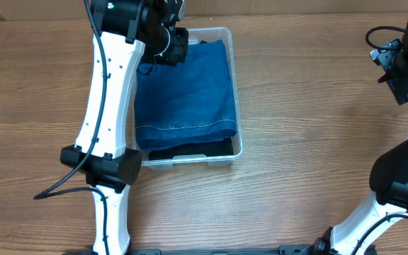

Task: Pack container

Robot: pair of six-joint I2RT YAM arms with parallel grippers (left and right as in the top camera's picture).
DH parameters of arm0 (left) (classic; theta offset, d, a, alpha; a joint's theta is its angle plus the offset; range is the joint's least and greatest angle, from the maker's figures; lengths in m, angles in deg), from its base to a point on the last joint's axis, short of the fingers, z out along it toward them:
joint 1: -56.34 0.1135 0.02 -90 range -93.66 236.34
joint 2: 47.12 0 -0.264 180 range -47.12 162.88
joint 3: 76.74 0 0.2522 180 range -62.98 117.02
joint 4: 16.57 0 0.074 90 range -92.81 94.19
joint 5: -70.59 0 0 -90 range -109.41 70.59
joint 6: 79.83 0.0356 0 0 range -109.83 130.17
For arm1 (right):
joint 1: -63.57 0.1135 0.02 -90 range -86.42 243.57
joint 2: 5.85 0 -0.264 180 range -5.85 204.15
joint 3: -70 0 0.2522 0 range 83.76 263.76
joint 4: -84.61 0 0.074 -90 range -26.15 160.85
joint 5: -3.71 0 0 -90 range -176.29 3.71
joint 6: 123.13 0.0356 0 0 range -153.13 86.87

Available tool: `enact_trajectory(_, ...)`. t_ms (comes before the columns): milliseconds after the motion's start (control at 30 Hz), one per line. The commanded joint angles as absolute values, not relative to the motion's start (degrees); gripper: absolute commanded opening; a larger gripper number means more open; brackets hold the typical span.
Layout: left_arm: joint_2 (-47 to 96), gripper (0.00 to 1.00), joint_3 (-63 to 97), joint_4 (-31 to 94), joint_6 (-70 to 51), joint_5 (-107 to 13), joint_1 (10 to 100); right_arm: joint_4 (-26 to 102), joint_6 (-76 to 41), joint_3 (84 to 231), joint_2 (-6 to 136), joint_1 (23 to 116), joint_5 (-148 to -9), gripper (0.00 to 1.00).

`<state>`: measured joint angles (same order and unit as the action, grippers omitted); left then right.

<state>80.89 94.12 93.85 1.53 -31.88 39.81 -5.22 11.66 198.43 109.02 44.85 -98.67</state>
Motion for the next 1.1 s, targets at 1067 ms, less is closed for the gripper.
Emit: enact_trajectory(1067,54.9,0.04,26.0,80.3,-8.2,-16.4,44.7,-5.0,11.9,198.5,109.0,44.8,-99.1,1.00)
